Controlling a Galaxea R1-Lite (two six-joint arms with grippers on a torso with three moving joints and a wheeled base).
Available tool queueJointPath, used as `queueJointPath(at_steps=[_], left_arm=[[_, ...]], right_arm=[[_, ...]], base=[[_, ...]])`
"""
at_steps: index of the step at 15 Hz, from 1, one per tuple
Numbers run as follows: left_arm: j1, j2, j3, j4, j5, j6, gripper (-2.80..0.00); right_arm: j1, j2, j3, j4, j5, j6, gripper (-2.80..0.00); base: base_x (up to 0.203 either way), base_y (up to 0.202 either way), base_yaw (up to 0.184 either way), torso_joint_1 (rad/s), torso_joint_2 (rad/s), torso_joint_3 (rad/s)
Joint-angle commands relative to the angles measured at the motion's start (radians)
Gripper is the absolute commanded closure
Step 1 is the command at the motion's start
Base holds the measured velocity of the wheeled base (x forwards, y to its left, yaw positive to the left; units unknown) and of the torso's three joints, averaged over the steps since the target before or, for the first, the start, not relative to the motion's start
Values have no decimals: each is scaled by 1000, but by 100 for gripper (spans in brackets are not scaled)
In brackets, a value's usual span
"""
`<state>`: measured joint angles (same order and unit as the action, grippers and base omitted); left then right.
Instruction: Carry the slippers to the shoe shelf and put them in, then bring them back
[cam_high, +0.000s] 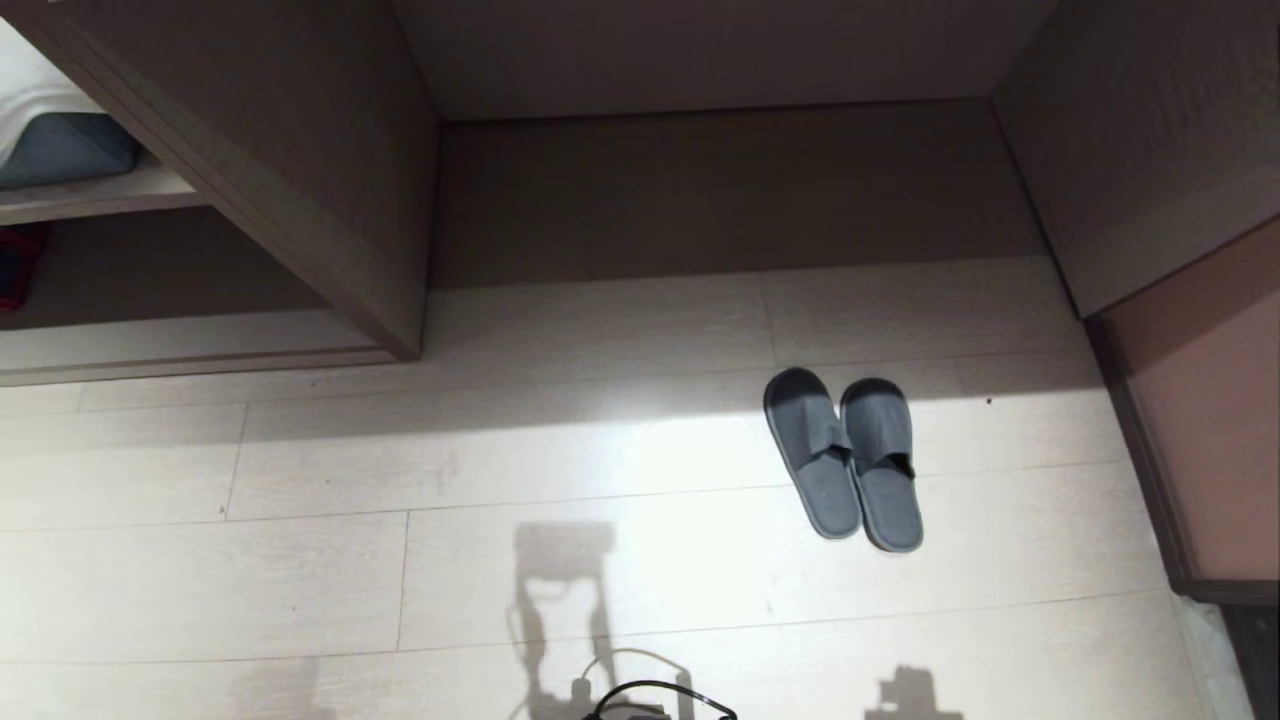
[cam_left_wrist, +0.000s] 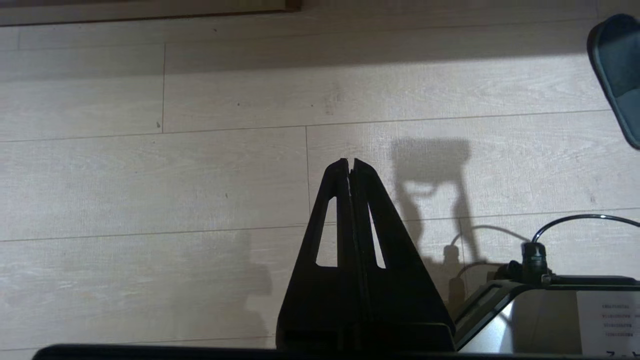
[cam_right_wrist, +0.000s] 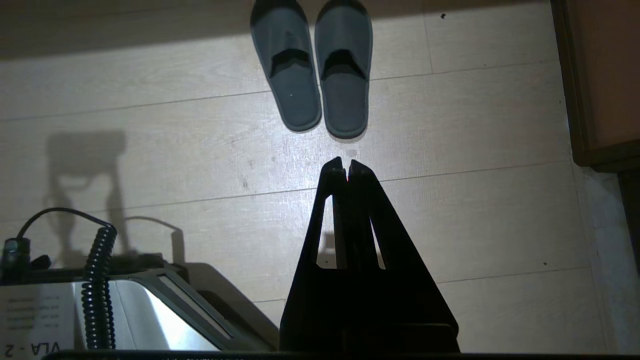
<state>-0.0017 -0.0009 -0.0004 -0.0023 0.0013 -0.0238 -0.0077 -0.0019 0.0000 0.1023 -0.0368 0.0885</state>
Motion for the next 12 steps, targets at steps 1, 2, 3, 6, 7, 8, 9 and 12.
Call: queueJointPath(at_steps=[1,2,3,6,7,8,9,12], left_arm=[[0,-1,0,-1,0,-1,0],[0,-1,0,-1,0,-1,0],[0,-1,0,-1,0,-1,0],[0,-1,0,-1,0,-1,0],[0,-1,0,-1,0,-1,0],[0,-1,0,-1,0,0,0],[0,-1,0,-1,0,-1,0],[0,-1,0,-1,0,-1,0]], right_arm=[[0,2,2,2,0,2,0],[0,2,0,2,0,2,0],[0,2,0,2,0,2,0],[0,2,1,2,0,2,0],[0,2,0,2,0,3,0],[0,2,0,2,0,8,0],[0,2,0,2,0,12,0],[-1,2,2,0,0,11,0]], base=[[0,0,0,2,-2,199],[0,0,0,2,-2,207],[0,0,0,2,9,205],[0,0,0,3,4,203],[0,0,0,2,0,204],[0,0,0,2,-2,193],[0,0,0,10,1,202],[0,0,0,1,0,197]])
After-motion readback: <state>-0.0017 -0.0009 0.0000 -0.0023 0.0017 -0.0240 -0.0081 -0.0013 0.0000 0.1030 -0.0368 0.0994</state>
